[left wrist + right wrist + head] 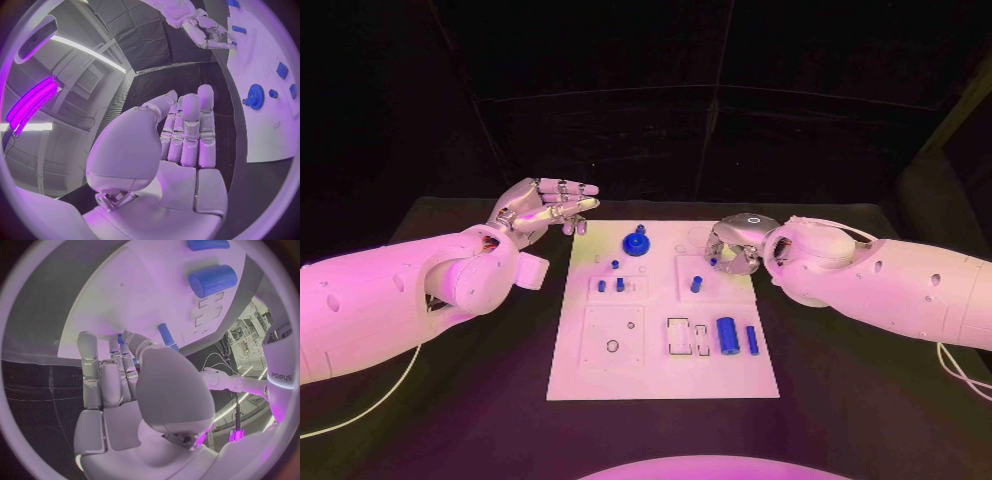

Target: Assemble the parts on the task board

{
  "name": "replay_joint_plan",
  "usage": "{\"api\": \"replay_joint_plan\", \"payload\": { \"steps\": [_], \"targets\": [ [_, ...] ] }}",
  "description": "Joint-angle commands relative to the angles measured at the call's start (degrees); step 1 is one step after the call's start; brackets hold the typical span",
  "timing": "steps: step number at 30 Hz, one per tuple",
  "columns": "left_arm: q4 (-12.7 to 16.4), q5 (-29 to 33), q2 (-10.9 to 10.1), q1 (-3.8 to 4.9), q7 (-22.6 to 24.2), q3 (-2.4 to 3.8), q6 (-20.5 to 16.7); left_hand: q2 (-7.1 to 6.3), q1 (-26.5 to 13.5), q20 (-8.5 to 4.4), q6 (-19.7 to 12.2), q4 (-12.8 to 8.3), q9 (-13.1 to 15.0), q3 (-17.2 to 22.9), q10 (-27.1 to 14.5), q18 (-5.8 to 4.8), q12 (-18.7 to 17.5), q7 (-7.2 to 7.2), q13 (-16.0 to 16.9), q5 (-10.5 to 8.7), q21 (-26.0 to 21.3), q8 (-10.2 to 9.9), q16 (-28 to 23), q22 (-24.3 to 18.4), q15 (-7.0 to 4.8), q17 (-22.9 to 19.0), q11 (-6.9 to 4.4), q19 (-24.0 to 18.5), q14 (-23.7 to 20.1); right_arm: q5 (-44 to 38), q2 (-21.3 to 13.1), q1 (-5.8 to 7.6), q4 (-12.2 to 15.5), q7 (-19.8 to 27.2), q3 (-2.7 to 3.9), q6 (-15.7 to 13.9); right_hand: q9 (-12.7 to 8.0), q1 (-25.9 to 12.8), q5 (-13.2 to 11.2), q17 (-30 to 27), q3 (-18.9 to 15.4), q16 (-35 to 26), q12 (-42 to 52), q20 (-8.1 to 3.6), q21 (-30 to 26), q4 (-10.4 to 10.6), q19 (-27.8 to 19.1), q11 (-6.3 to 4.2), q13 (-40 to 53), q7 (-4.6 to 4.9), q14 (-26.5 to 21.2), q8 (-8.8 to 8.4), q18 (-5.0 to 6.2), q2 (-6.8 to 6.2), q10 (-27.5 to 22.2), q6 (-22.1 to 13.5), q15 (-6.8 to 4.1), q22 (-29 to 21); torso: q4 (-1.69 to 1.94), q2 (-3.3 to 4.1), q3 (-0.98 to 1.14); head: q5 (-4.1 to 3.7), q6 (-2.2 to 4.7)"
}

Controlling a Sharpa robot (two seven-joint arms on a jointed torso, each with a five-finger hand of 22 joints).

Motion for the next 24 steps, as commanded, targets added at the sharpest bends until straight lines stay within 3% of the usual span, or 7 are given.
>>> {"api": "replay_joint_plan", "payload": {
  "steps": [1,4,12,24],
  "targets": [
    [0.04,0.38,-0.04,0.06,0.92,0.04,0.64,0.16,-0.21,0.00,-0.11,-0.27,-0.07,0.17,-0.31,0.71,-0.34,0.49,-0.09,-0.15,-0.30,-0.31,-0.22,-0.08,0.00,-0.09,0.04,-0.26,-0.48,-0.41,0.23,0.02,-0.21,0.08,0.02,1.16,0.08,0.02,-0.93,0.02,1.07,0.26,-0.09,-0.16,0.63,-0.35,0.64,-0.11,-0.34,-0.08,2.66,0.42,-0.44,0.67,0.92,0.80,-0.18,0.80,-0.01,0.05,0.00,-0.05,-0.09],
    [0.04,0.38,-0.06,0.06,0.85,0.04,0.61,0.16,-0.21,0.00,-0.11,-0.27,-0.07,0.17,-0.31,0.71,-0.34,0.49,-0.09,-0.15,-0.30,-0.31,-0.22,-0.08,0.00,-0.09,0.04,-0.26,-0.48,-0.42,0.43,-0.08,-0.48,-0.09,0.02,1.44,0.10,-0.14,-1.30,-1.12,1.96,-0.47,-0.11,-0.29,2.42,-0.74,1.79,-0.25,-0.67,-0.21,2.48,0.44,-0.89,0.85,1.57,1.35,-0.31,3.53,-0.01,0.05,0.01,-0.07,-0.09],
    [0.04,0.38,-0.09,0.06,0.75,0.04,0.66,0.18,-0.19,0.01,-0.14,-0.30,-0.08,0.18,-0.35,0.71,-0.34,0.51,-0.09,-0.15,-0.34,-0.33,-0.26,-0.10,0.01,-0.13,0.05,-0.28,-0.50,-0.81,0.91,-0.48,-0.92,-0.52,0.02,1.68,0.10,-0.28,-1.37,-1.07,2.47,-0.33,-0.15,-0.36,3.00,-1.10,2.04,-0.38,-0.88,-0.29,2.53,0.43,-0.98,0.82,1.98,1.68,-0.38,4.27,-0.02,0.00,0.01,-0.10,-0.30],
    [-0.12,0.38,-0.08,0.06,0.54,0.04,0.71,0.14,-0.18,0.04,-0.33,-0.39,-0.13,0.15,-0.51,0.70,-0.38,0.60,-0.12,-0.16,-0.47,-0.44,-0.33,-0.18,0.05,-0.18,0.13,-0.31,-0.56,-2.09,1.28,-0.74,-1.15,-1.56,0.03,-2.06,0.31,-0.75,-2.01,-0.79,4.59,0.39,0.14,-0.75,4.79,-2.68,2.43,-0.96,-1.20,-0.80,2.72,0.71,-1.22,1.91,4.27,3.67,-0.85,6.39,-0.01,0.01,0.00,-0.26,-0.26]
  ]
}}
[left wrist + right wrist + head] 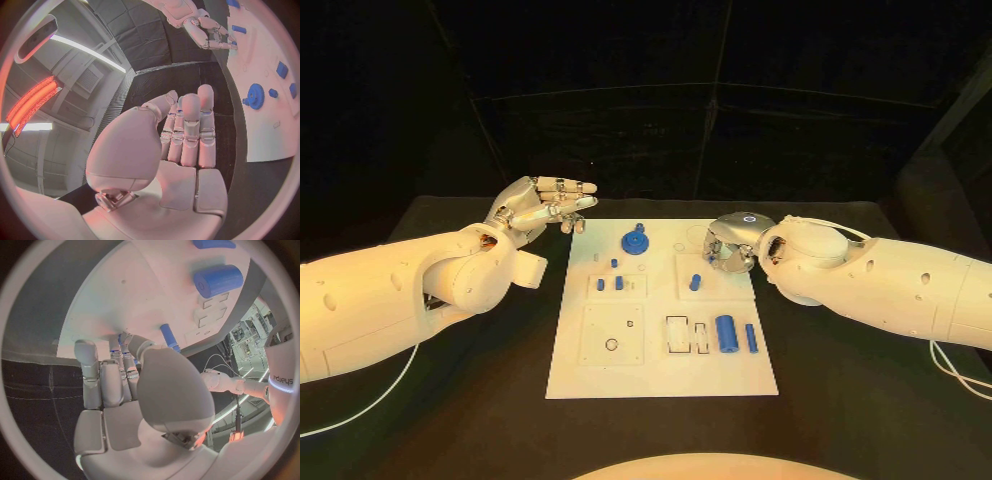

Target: Assemble the parts on the task board

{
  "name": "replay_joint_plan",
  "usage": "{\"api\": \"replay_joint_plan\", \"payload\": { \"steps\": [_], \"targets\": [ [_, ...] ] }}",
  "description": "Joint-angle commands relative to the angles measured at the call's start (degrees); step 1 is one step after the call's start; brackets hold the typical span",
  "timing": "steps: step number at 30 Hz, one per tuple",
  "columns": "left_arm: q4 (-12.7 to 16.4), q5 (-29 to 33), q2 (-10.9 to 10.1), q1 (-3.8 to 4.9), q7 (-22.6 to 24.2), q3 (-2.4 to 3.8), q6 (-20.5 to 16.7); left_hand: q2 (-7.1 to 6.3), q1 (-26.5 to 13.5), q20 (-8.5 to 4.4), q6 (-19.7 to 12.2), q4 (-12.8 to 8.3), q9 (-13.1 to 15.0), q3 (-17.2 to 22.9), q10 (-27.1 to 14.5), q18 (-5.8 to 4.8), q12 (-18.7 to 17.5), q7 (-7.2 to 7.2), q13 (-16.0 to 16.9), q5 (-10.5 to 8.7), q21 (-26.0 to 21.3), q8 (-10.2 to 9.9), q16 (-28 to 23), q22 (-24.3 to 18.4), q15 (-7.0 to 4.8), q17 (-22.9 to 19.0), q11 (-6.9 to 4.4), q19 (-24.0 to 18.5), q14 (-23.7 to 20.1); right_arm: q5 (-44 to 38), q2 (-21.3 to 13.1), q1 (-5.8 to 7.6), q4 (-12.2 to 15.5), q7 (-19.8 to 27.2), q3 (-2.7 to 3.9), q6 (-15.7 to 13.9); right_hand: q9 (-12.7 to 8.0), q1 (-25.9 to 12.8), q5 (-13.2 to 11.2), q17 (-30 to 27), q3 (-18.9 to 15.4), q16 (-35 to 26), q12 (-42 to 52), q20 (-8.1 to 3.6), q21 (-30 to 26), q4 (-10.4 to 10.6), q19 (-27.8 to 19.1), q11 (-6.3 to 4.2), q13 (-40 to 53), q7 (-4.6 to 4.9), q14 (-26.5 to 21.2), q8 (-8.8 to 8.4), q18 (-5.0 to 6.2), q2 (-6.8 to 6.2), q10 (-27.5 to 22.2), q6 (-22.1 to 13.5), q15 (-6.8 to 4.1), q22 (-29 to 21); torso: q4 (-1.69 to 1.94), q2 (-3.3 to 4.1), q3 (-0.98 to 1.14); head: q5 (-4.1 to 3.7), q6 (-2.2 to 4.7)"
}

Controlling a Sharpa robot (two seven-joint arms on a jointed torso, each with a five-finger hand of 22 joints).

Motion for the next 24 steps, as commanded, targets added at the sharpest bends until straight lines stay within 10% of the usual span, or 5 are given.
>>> {"api": "replay_joint_plan", "payload": {
  "steps": [1,24],
  "targets": [
    [-0.05,0.27,-0.02,0.07,0.52,0.04,0.65,0.14,-0.18,0.05,-0.16,-0.24,-0.07,-0.02,-0.40,0.73,-0.39,0.42,-0.06,-0.16,-0.24,-0.25,-0.34,-0.08,-0.05,-0.09,0.01,-0.32,-0.46,-1.24,0.14,-0.19,0.00,-0.82,-0.16,-1.76,0.14,-0.14,-0.25,0.13,0.51,0.37,0.15,-0.08,0.39,-0.23,0.51,-0.08,-0.06,-0.04,2.75,0.29,-0.34,0.66,0.65,0.63,-0.48,0.33,0.02,-0.02,-0.01,-0.12,0.05],
    [-0.67,0.27,-0.11,0.07,0.39,0.03,0.88,0.14,-0.15,0.06,-0.22,-0.28,-0.08,-0.02,-0.46,0.73,-0.40,0.44,-0.07,-0.16,-0.27,-0.28,-0.40,-0.10,-0.04,-0.18,0.03,-0.33,-0.50,-1.51,-3.14,-0.21,4.32,-1.95,-0.08,-7.12,0.23,-0.39,-0.30,0.44,0.83,0.81,0.22,-0.27,1.16,-1.03,0.82,-0.32,-0.02,-0.23,2.86,0.39,-0.48,0.54,1.41,1.36,-0.68,1.34,0.02,-0.08,-0.01,-0.41,0.39]
  ]
}}
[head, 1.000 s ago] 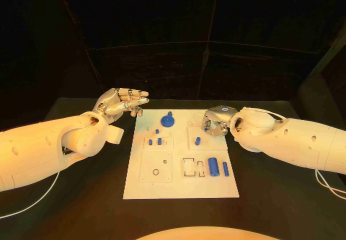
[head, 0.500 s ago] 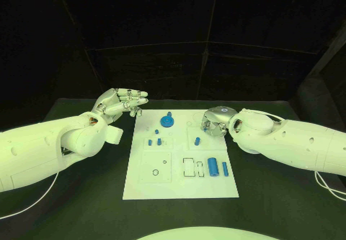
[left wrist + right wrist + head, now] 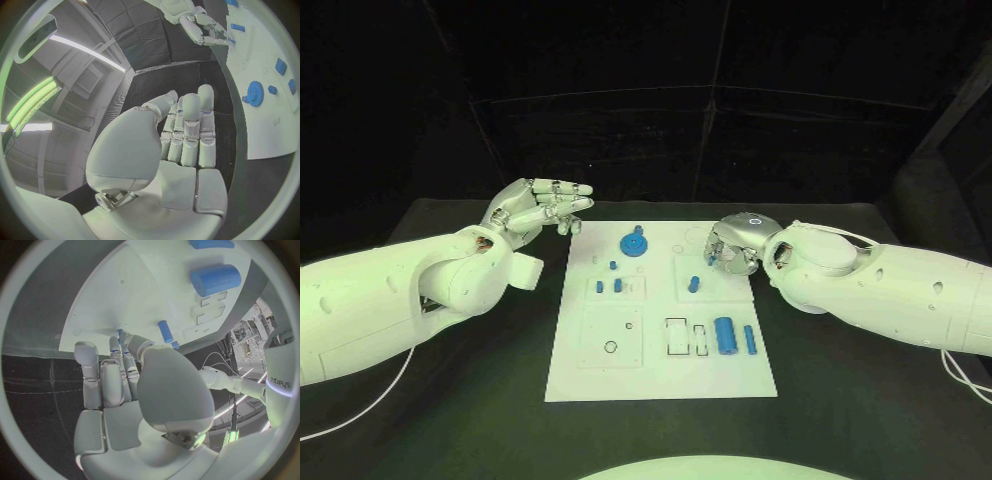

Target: Assemble the parts on the task board

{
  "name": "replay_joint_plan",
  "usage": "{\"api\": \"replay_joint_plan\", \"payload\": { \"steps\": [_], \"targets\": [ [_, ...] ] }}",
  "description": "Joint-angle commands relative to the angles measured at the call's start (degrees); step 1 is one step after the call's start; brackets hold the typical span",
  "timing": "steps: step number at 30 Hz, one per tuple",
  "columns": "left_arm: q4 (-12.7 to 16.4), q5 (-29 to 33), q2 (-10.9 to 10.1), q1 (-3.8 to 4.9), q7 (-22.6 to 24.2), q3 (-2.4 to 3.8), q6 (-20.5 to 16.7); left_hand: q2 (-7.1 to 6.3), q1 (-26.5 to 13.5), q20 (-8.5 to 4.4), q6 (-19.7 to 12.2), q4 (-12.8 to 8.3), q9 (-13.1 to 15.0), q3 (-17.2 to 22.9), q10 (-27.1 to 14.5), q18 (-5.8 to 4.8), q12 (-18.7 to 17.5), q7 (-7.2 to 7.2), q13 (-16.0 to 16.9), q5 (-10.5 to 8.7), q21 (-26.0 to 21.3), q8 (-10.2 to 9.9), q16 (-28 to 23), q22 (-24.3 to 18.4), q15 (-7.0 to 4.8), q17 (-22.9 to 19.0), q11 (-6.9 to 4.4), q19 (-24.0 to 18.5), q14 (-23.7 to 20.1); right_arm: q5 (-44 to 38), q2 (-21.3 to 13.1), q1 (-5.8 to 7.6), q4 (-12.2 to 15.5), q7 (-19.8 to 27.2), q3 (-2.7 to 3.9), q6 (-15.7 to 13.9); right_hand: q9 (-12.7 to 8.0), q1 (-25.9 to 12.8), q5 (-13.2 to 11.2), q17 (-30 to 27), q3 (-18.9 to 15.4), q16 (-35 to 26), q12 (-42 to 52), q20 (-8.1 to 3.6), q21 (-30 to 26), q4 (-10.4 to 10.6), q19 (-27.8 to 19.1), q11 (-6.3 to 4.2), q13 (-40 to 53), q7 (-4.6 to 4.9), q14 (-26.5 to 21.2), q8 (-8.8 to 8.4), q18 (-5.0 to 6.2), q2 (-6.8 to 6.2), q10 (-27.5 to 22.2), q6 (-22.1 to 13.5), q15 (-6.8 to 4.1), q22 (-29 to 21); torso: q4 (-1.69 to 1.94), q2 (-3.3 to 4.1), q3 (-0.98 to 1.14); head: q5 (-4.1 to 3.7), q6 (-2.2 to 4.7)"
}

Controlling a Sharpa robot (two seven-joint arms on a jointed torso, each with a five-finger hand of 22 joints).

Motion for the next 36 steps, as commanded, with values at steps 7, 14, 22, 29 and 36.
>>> {"api": "replay_joint_plan", "payload": {
  "steps": [7,14,22,29,36],
  "targets": [
    [-0.25,0.23,0.04,0.06,0.40,0.03,0.76,0.14,-0.13,0.07,-0.05,-0.32,-0.10,-0.02,-0.44,0.74,-0.19,0.26,-0.09,-0.16,-0.31,-0.30,-0.25,-0.07,-0.13,-0.12,-0.02,-0.33,-0.43,-0.53,-2.04,0.16,3.22,-1.06,0.10,-3.68,0.06,-0.28,-0.16,0.16,0.06,0.39,0.11,0.12,0.31,-0.30,0.48,-0.12,0.02,-0.07,2.87,0.18,-0.52,0.11,0.43,0.55,-0.27,0.23,0.06,0.02,-0.05,-0.05,0.05],
    [-0.28,0.23,0.00,0.06,0.39,0.02,0.77,0.14,-0.12,0.07,-0.08,-0.34,-0.11,-0.02,-0.47,0.74,-0.20,0.27,-0.09,-0.16,-0.33,-0.32,-0.28,-0.09,-0.12,-0.16,0.00,-0.34,-0.45,-0.53,-4.10,0.31,8.48,-1.59,1.61,-4.43,0.06,-0.31,-0.18,0.19,0.05,0.42,0.11,0.12,0.36,-0.31,0.51,-0.13,0.02,-0.08,2.88,0.18,-0.53,0.08,0.45,0.57,-0.27,0.31,0.01,0.02,-0.05,0.04,0.07],
    [-0.18,0.23,0.16,0.06,0.36,0.02,0.83,0.14,-0.12,0.07,-0.08,-0.34,-0.11,-0.02,-0.47,0.74,-0.20,0.27,-0.09,-0.16,-0.33,-0.32,-0.28,-0.09,-0.12,-0.16,0.00,-0.34,-0.45,-0.54,-4.14,0.50,14.07,-2.01,2.72,-4.84,0.07,-0.37,-0.21,0.28,0.06,0.51,0.10,0.11,0.46,-0.35,0.58,-0.14,0.02,-0.09,2.90,0.18,-0.56,0.05,0.49,0.62,-0.28,0.46,0.21,0.04,-0.13,0.36,0.15],
    [-0.14,0.23,0.41,0.06,0.37,0.01,0.88,0.15,-0.12,0.09,-0.12,-0.38,-0.11,-0.03,-0.51,0.74,-0.20,0.30,-0.10,-0.16,-0.37,-0.34,-0.28,-0.11,-0.10,-0.15,0.02,-0.34,-0.45,-1.52,-0.83,0.52,15.05,-1.73,2.84,-4.39,0.07,-0.37,-0.21,0.28,0.06,0.51,0.10,0.11,0.46,-0.35,0.58,-0.14,0.02,-0.09,2.90,0.18,-0.56,0.05,0.49,0.62,-0.28,0.46,0.08,0.10,-0.13,1.58,-0.15],
    [0.03,0.24,0.81,0.06,0.38,0.01,0.95,0.15,-0.12,0.09,-0.12,-0.38,-0.11,-0.03,-0.51,0.74,-0.20,0.30,-0.10,-0.16,-0.37,-0.34,-0.28,-0.11,-0.10,-0.15,0.02,-0.34,-0.45,-1.79,4.12,-0.06,12.79,-0.61,2.01,-3.29,0.07,-0.38,-0.21,0.21,0.09,0.47,0.08,0.11,0.43,-0.39,0.52,-0.15,0.02,-0.10,2.89,0.18,-0.54,0.06,0.51,0.66,-0.28,0.38,0.11,0.19,-0.11,3.22,-0.69]
  ]
}}
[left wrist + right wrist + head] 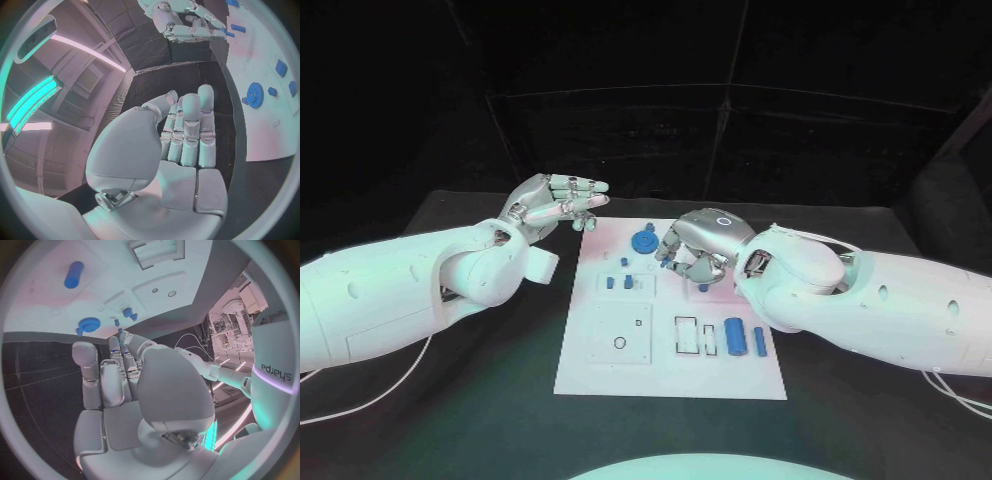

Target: Assemble the parts on the task board

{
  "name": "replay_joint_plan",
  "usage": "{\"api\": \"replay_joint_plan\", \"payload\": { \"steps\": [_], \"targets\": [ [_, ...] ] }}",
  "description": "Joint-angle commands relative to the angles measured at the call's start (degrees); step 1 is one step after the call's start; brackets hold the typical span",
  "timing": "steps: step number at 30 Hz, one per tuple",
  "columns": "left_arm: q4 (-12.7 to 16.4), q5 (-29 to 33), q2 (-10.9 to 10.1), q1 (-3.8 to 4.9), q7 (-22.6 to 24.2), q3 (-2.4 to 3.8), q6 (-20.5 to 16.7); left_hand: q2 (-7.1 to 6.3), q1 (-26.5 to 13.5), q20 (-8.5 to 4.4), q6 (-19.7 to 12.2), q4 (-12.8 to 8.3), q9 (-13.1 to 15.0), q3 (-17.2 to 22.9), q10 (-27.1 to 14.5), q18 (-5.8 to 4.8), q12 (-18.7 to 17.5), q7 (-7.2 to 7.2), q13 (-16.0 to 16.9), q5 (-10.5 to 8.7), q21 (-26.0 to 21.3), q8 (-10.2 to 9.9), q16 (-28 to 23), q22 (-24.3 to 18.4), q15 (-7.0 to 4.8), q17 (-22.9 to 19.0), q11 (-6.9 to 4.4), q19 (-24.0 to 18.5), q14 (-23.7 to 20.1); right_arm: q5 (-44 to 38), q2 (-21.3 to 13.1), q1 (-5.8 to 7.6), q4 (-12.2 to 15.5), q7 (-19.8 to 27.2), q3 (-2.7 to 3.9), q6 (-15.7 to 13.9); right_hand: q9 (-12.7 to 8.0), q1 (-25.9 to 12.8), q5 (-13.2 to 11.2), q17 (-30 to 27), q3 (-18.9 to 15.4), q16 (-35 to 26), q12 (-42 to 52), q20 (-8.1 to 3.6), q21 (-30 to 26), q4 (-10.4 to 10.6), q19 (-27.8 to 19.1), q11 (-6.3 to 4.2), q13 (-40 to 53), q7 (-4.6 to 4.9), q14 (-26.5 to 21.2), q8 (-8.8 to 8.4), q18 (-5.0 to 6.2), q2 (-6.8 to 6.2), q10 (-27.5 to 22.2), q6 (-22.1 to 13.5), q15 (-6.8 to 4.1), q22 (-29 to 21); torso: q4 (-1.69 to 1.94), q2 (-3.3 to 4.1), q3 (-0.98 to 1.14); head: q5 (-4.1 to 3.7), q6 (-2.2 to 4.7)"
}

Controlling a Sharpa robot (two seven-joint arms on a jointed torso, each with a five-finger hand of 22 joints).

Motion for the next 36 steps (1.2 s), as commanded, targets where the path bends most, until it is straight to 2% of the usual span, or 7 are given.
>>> {"api": "replay_joint_plan", "payload": {
  "steps": [1,7,12,19,36],
  "targets": [
    [0.20,0.20,0.19,0.07,0.43,0.04,0.73,0.15,-0.12,0.09,-0.12,-0.37,-0.07,-0.03,-0.51,0.75,-0.20,0.30,-0.07,-0.16,-0.38,-0.34,-0.31,-0.07,-0.10,-0.04,0.03,-0.34,-0.45,-0.88,1.49,-0.38,-0.94,1.11,-0.66,0.51,0.10,-0.37,-0.19,-0.04,0.03,0.25,0.10,-0.10,0.15,-0.32,0.32,0.03,0.08,-0.04,2.89,0.24,-0.55,0.09,0.33,0.33,-0.29,-0.04,-0.03,0.06,0.06,1.02,-0.40],
    [0.34,0.20,0.45,0.07,0.42,0.04,0.76,0.16,-0.16,0.10,-0.14,-0.37,-0.07,-0.06,-0.52,0.74,-0.19,0.33,-0.06,-0.17,-0.41,-0.35,-0.38,-0.09,-0.08,-0.16,0.05,-0.35,-0.49,-1.02,4.44,-1.84,-2.31,1.75,-2.05,2.03,0.08,-0.36,-0.18,0.03,0.09,0.32,0.05,-0.11,0.09,-0.40,0.23,0.04,0.06,-0.03,2.91,0.20,-0.52,0.11,0.30,0.31,-0.30,-0.20,-0.01,0.03,0.01,1.82,-0.98],
    [0.39,0.20,0.50,0.08,0.41,0.04,0.80,0.16,-0.16,0.10,-0.14,-0.37,-0.07,-0.06,-0.52,0.74,-0.19,0.33,-0.06,-0.17,-0.41,-0.35,-0.38,-0.09,-0.08,-0.16,0.05,-0.35,-0.49,-1.12,5.96,-3.37,-3.07,2.20,-2.60,2.78,0.08,-0.38,-0.18,0.02,0.10,0.32,0.03,-0.11,0.11,-0.42,0.23,0.05,0.06,-0.02,2.91,0.18,-0.52,0.11,0.28,0.30,-0.30,-0.18,-0.12,0.04,0.07,2.36,-1.38],
    [0.34,0.20,0.55,0.08,0.40,0.04,0.88,0.16,-0.25,0.12,-0.15,-0.33,-0.07,-0.10,-0.54,0.74,-0.18,0.35,-0.07,-0.18,-0.45,-0.35,-0.42,-0.11,-0.05,-0.22,0.07,-0.35,-0.51,-1.17,6.99,-4.55,-3.84,2.63,-2.80,3.16,0.06,-0.41,-0.16,-0.02,0.13,0.31,-0.03,-0.12,0.10,-0.46,0.20,0.07,0.04,0.01,2.90,0.14,-0.51,0.11,0.23,0.26,-0.30,-0.22,-0.13,0.00,0.14,2.73,-1.67],
    [-0.02,0.20,0.70,0.06,0.30,0.03,1.02,0.16,-0.25,0.12,-0.15,-0.33,-0.07,-0.10,-0.54,0.74,-0.18,0.35,-0.07,-0.18,-0.45,-0.35,-0.42,-0.11,-0.05,-0.22,0.07,-0.35,-0.51,-1.20,6.79,-4.86,-3.41,2.92,-2.85,4.95,0.04,-0.57,-0.19,-0.06,0.10,0.32,-0.11,-0.11,0.14,-0.50,0.18,0.12,0.02,0.06,2.90,0.07,-0.52,0.05,0.18,0.22,-0.27,-0.20,-0.09,-0.04,0.12,3.11,-2.18]
  ]
}}
